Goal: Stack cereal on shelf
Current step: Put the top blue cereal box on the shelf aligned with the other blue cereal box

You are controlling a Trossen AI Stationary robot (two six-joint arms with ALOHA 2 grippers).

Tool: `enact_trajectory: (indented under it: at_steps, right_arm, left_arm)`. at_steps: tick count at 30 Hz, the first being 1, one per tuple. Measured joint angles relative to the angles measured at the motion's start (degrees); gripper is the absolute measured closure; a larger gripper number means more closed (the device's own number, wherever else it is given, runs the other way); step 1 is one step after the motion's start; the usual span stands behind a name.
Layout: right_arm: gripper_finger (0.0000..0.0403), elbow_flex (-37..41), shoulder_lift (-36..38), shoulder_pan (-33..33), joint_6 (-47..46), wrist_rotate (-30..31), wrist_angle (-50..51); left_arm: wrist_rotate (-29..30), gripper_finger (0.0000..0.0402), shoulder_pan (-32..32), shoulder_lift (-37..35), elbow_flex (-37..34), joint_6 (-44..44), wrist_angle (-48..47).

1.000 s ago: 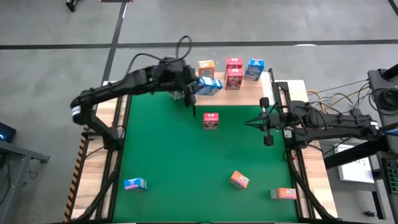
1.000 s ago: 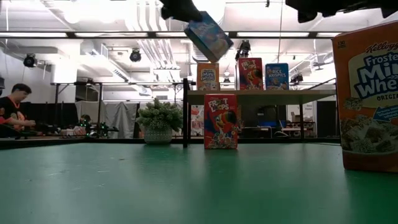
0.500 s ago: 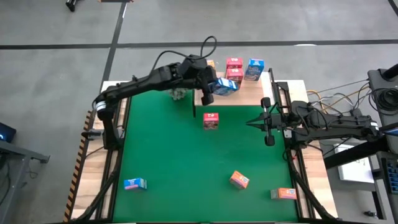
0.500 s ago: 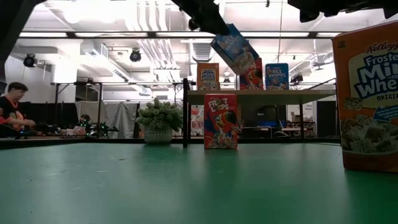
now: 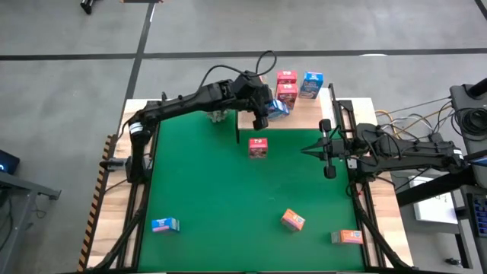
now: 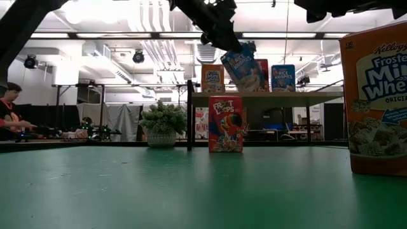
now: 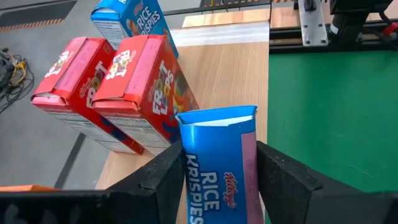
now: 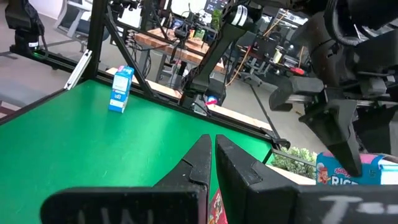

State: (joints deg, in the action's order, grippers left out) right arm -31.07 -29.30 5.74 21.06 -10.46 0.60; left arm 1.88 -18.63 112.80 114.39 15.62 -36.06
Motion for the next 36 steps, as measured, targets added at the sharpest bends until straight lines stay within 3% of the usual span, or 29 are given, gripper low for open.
enact_trajectory:
  at_steps: [36]
  right_arm:
    - [0.0390,0.0,0.0,0.0,0.0,0.1,0.0]
  left_arm:
    - [0.0,0.0187,-0.2,0.2,0.2,0.6,3.6]
